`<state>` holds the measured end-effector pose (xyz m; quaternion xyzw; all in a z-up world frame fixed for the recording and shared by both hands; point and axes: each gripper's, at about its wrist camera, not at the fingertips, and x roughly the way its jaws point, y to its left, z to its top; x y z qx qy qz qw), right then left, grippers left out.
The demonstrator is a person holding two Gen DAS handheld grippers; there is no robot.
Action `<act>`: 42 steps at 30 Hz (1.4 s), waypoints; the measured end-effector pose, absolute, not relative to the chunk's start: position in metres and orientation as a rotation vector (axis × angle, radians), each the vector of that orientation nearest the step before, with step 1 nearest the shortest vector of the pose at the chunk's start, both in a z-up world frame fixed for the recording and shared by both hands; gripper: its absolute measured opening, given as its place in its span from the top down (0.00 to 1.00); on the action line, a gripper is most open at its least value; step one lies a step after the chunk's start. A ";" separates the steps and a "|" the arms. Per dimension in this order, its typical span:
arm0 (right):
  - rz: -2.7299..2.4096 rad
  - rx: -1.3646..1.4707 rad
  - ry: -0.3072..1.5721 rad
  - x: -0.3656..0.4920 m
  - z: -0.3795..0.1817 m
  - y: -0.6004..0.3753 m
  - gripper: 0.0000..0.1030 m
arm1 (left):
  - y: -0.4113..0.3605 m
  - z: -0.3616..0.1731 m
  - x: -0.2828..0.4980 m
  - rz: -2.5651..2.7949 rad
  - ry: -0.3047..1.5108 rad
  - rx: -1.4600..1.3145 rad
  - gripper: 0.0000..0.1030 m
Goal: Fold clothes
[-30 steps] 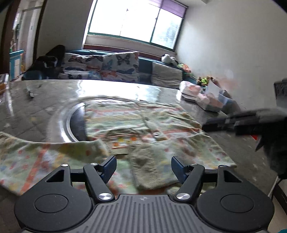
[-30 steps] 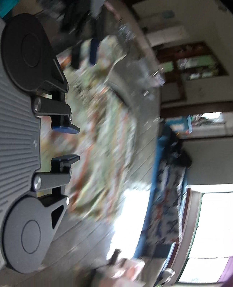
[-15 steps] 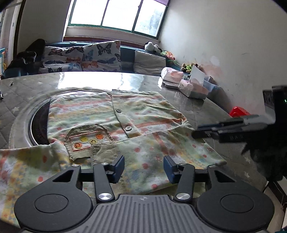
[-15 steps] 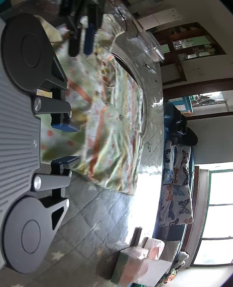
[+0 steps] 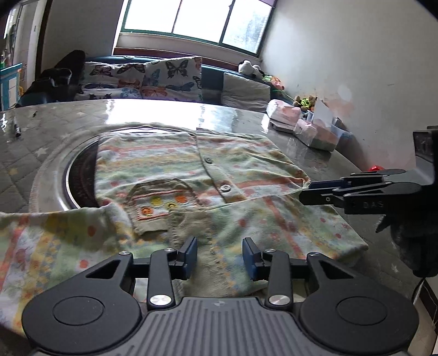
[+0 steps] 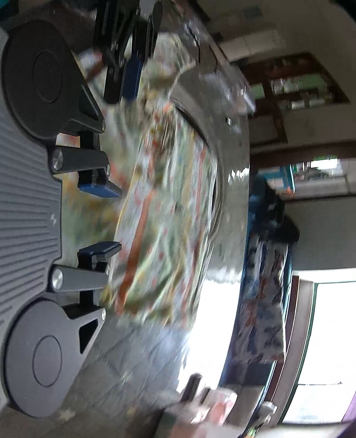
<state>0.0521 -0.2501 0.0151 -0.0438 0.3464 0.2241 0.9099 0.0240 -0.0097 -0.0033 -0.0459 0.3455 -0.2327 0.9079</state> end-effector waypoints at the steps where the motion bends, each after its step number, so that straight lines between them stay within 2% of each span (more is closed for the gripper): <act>1: 0.484 -0.095 0.711 0.050 0.016 -0.243 0.66 | -0.008 -0.003 0.023 -0.476 0.712 -0.095 0.62; 10: 0.557 -0.204 0.705 0.040 0.005 -0.195 0.65 | 0.014 0.007 0.006 -0.408 0.675 -0.107 0.62; 16: 0.643 -0.283 0.676 0.020 0.007 -0.171 0.61 | 0.056 0.013 -0.005 -0.266 0.646 -0.142 0.60; 19: 0.671 -0.340 0.672 0.014 -0.001 -0.158 0.55 | 0.079 0.014 -0.007 -0.175 0.640 -0.164 0.55; 30: 0.694 -0.354 0.666 0.013 -0.001 -0.147 0.55 | 0.172 0.013 -0.017 0.265 0.596 -0.226 0.54; 36: 0.689 -0.333 0.643 0.011 0.008 -0.151 0.54 | 0.197 0.007 -0.001 0.374 0.616 -0.263 0.54; 40: 0.683 -0.313 0.640 0.009 0.011 -0.156 0.54 | 0.204 0.001 0.005 0.397 0.640 -0.293 0.57; 42: 0.676 -0.303 0.637 0.008 0.013 -0.160 0.54 | 0.204 -0.001 0.006 0.404 0.634 -0.283 0.66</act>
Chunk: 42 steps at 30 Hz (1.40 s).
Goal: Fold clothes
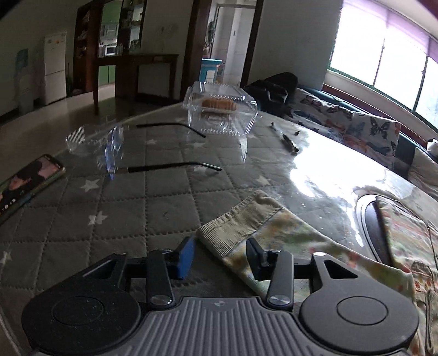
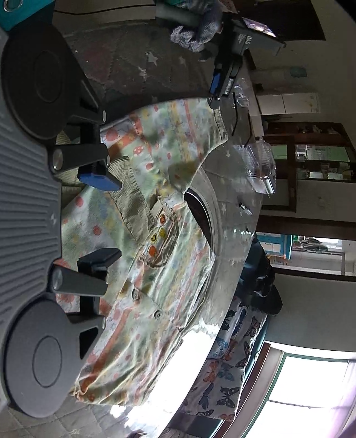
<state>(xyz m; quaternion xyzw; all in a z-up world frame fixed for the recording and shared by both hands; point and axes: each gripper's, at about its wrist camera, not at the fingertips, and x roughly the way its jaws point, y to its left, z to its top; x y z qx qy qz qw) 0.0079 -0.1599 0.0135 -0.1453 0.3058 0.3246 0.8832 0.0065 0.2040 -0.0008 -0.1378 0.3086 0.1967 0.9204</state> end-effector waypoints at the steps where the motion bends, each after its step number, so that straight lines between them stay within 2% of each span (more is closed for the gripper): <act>1: 0.672 -0.292 0.637 0.007 0.014 -0.162 0.54 | 0.204 -0.002 0.008 0.404 0.632 -0.274 0.76; 2: 0.668 -0.281 0.638 0.007 0.015 -0.165 0.54 | 0.204 -0.002 0.009 0.393 0.631 -0.280 0.86; 5: 0.647 -0.250 0.635 0.005 0.018 -0.174 0.54 | 0.204 0.003 0.007 0.331 0.618 -0.343 0.94; 15: 0.546 -0.140 0.610 0.000 0.024 -0.212 0.54 | 0.126 0.074 -0.007 -0.038 0.467 -0.357 0.94; 23: 0.431 -0.040 0.590 -0.005 0.024 -0.257 0.54 | 0.027 0.103 0.005 -0.379 0.462 -0.342 0.95; 29: 0.335 0.028 0.588 -0.009 0.022 -0.292 0.54 | -0.034 0.093 0.011 -0.542 0.508 -0.327 0.95; 37: 0.299 0.123 0.612 -0.005 0.021 -0.314 0.55 | -0.075 0.045 0.009 -0.675 0.713 -0.244 0.92; 42: 0.365 0.128 0.649 0.004 0.017 -0.298 0.59 | -0.056 0.037 0.003 -0.646 0.741 -0.209 0.82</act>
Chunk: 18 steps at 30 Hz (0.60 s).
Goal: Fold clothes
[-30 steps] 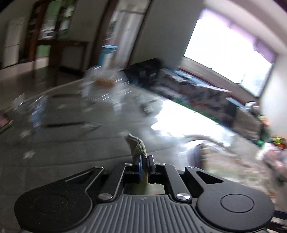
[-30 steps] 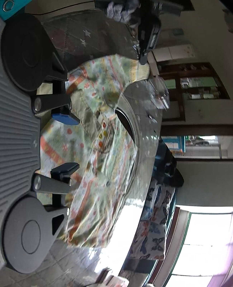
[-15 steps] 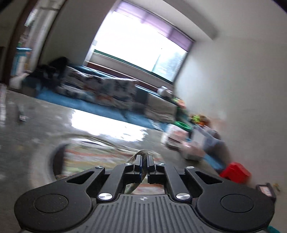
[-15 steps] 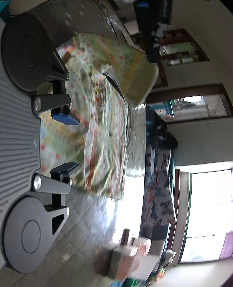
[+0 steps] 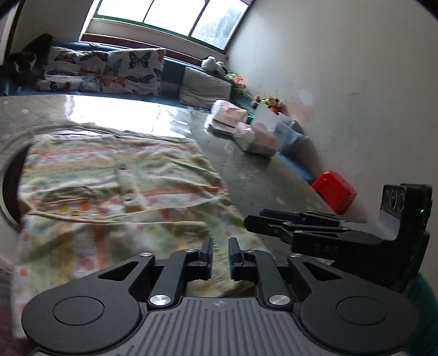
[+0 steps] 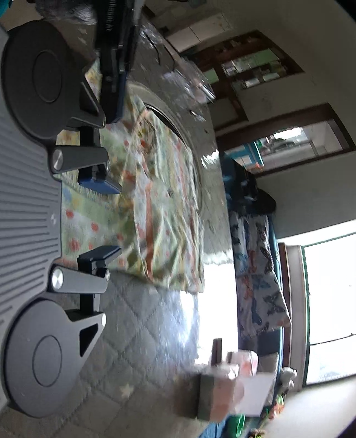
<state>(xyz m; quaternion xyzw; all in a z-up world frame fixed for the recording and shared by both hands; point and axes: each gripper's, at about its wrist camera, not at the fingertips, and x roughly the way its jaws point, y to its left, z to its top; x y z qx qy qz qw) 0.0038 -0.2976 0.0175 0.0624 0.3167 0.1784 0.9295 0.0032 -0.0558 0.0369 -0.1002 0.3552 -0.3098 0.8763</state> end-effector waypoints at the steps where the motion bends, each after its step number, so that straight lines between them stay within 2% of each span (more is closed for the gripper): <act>1: 0.380 0.124 0.657 0.006 0.016 -0.292 0.60 | -0.047 0.038 0.004 -0.620 0.734 -0.210 0.76; 2: 0.388 0.119 0.668 0.009 0.013 -0.287 0.61 | -0.037 0.038 0.005 -0.590 0.728 -0.212 0.72; 10: 0.412 0.084 0.741 0.027 -0.006 -0.261 0.67 | 0.031 0.031 0.008 -0.360 0.698 -0.219 0.69; 15: 0.403 0.065 0.751 0.029 -0.005 -0.256 0.92 | 0.056 0.022 0.011 -0.287 0.703 -0.236 0.65; 18: 0.388 0.053 0.727 0.028 0.003 -0.256 0.97 | 0.058 0.019 0.012 -0.283 0.706 -0.234 0.64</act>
